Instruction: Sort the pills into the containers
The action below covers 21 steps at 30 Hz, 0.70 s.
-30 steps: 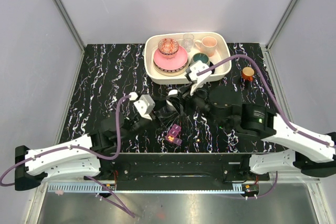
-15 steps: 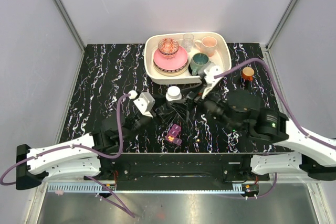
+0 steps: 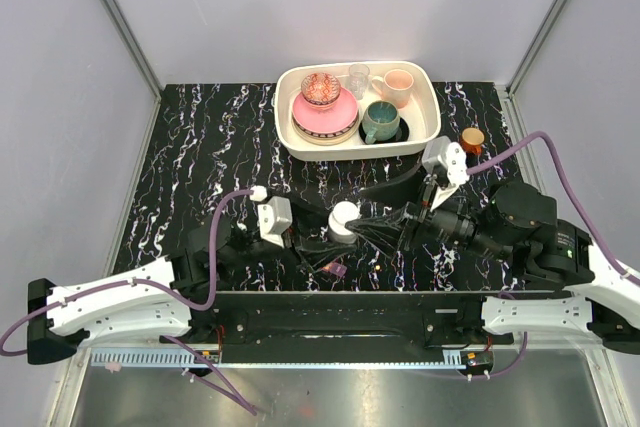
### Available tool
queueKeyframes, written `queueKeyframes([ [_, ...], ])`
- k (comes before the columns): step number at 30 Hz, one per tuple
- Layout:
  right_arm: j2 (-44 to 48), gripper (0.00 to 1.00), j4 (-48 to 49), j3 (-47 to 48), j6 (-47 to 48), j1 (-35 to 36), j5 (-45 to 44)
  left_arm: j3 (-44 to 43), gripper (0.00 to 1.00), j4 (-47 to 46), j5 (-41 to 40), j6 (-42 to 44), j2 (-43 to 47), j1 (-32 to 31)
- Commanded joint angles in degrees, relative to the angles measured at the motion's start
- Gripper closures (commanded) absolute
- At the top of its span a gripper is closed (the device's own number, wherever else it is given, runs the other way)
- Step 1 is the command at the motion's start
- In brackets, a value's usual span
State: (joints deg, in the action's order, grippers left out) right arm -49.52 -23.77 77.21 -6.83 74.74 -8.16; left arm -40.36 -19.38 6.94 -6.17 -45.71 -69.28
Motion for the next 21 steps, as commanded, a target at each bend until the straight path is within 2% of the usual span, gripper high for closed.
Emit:
queueKeyframes([
  [1, 0.21, 0.33, -4.7, -0.39, 3.05, 0.23, 5.87, -1.83, 1.0, -2.25, 11.34, -1.12, 0.45, 0.11],
  [11, -0.05, 0.34, -6.82, -0.22, 3.23, 0.32, 7.99, -2.27, 1.0, -1.63, 12.57, -0.95, -0.43, 0.11],
  [17, -1.02, 0.47, -7.52, -0.04, 3.05, 0.23, 7.99, -2.18, 1.0, -1.54, 12.48, -0.77, -0.43, 0.11],
  [21, -1.63, 0.46, -8.22, 0.05, 2.79, 0.23, 9.48, -2.36, 1.0, -1.45, 12.31, -0.59, -0.52, 0.11],
])
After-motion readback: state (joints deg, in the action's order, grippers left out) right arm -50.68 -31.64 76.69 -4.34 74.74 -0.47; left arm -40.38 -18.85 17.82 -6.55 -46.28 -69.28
